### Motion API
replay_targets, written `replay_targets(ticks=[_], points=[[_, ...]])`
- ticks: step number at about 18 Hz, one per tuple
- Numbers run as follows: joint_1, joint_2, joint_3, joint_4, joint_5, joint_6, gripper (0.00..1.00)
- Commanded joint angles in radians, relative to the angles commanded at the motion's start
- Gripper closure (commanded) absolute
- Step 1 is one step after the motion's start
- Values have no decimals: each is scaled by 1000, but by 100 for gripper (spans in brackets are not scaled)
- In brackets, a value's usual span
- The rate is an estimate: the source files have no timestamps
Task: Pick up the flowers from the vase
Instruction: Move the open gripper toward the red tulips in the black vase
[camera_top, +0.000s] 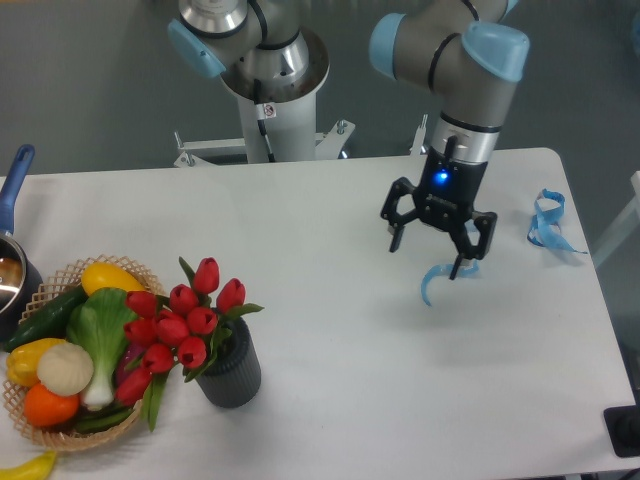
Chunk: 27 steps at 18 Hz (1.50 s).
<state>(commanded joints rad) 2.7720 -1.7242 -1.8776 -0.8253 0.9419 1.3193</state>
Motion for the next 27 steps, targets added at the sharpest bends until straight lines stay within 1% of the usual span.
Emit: replay_targets(ticks=[3, 5, 6, 7, 9, 11, 13, 18, 21, 23, 27], points=[[-14, -5, 0, 0, -34, -18, 0], [-15, -8, 2, 0, -89, -32, 0], [-15, -11, 2, 0, -133, -34, 0], [-29, -14, 6, 0, -247, -35, 0], [-57, -14, -1, -3, -294, -37, 0], [-55, -15, -24, -3, -365, -46, 0], [-51, -18, -29, -5, -449, -51, 0], [-58, -23, -37, -5, -465, -51, 0], [-101, -26, -35, -3, -466, -49, 0], [-111, -32, -49, -3, -466, -49, 0], [-149, -37, -55, -3, -468, -51, 0]])
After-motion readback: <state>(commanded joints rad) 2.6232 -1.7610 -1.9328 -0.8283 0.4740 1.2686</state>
